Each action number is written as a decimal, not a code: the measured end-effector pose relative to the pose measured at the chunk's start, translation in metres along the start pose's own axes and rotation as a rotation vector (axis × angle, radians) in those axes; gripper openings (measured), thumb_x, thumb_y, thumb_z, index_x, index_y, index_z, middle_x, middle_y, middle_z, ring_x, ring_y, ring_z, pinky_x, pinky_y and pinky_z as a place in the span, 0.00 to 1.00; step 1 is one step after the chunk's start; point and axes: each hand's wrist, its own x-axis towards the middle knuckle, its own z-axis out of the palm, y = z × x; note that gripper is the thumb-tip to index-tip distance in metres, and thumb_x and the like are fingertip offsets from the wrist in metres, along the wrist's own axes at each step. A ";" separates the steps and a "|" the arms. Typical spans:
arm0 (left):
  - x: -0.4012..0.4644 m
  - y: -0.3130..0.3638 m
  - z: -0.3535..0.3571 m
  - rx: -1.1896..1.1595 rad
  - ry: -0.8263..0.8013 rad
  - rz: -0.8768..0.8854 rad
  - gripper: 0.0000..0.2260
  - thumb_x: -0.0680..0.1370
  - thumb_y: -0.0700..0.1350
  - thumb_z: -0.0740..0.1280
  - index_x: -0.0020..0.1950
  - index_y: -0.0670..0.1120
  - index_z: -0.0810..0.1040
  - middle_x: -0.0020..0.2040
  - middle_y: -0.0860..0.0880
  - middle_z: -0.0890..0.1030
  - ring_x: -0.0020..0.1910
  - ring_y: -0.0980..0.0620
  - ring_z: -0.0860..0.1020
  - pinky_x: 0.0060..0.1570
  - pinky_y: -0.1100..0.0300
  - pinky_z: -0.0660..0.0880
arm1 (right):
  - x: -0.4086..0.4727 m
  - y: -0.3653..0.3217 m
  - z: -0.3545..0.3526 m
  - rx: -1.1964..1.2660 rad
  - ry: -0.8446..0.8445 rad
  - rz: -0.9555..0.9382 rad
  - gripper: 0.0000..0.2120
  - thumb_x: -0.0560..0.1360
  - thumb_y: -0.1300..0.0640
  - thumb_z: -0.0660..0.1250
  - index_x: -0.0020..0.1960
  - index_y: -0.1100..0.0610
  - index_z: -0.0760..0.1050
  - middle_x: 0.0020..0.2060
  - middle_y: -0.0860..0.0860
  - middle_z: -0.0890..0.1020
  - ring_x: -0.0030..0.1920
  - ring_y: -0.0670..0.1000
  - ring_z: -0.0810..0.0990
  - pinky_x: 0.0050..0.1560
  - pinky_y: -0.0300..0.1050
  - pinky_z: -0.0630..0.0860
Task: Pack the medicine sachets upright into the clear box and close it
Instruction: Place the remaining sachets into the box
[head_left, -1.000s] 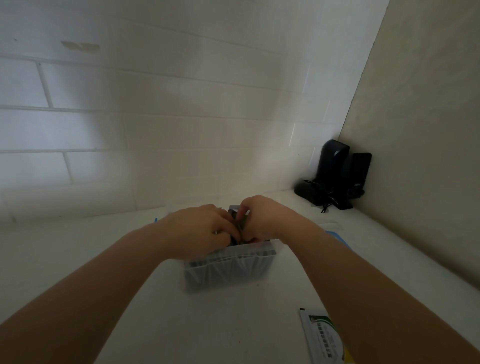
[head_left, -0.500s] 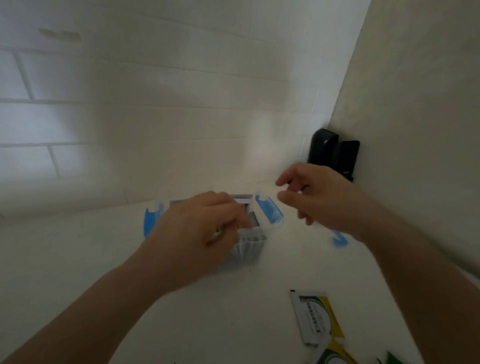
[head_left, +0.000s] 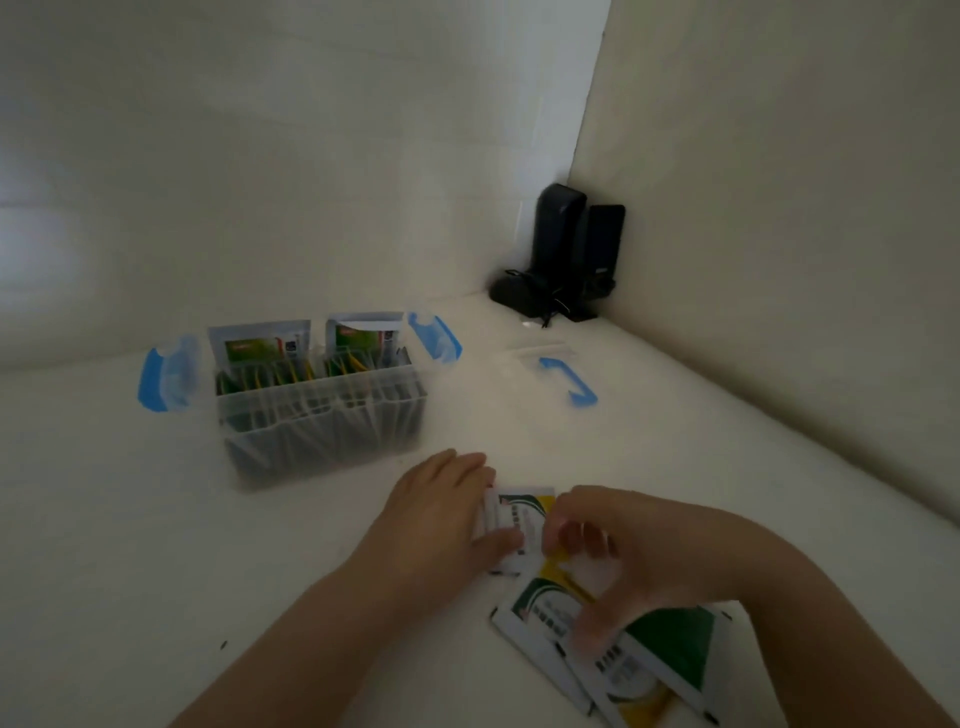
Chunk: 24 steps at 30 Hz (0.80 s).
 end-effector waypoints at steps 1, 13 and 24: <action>0.001 -0.002 0.001 -0.027 0.007 0.004 0.27 0.74 0.61 0.59 0.71 0.54 0.60 0.75 0.55 0.58 0.74 0.54 0.52 0.71 0.59 0.48 | 0.003 -0.001 0.004 -0.012 0.008 -0.036 0.25 0.60 0.43 0.76 0.51 0.39 0.68 0.44 0.35 0.70 0.42 0.35 0.70 0.37 0.29 0.66; -0.010 -0.016 -0.017 -0.596 0.292 -0.031 0.18 0.74 0.38 0.65 0.48 0.61 0.64 0.44 0.63 0.73 0.41 0.62 0.78 0.37 0.66 0.77 | 0.032 0.010 0.023 0.101 0.301 -0.197 0.18 0.68 0.45 0.70 0.56 0.42 0.70 0.49 0.40 0.71 0.43 0.35 0.69 0.42 0.24 0.67; -0.020 -0.012 -0.020 -0.413 0.154 0.037 0.07 0.75 0.46 0.65 0.41 0.60 0.75 0.44 0.62 0.78 0.46 0.64 0.75 0.42 0.73 0.68 | 0.003 0.016 0.008 0.054 0.035 -0.063 0.26 0.62 0.41 0.73 0.56 0.34 0.65 0.52 0.35 0.69 0.51 0.35 0.69 0.50 0.33 0.69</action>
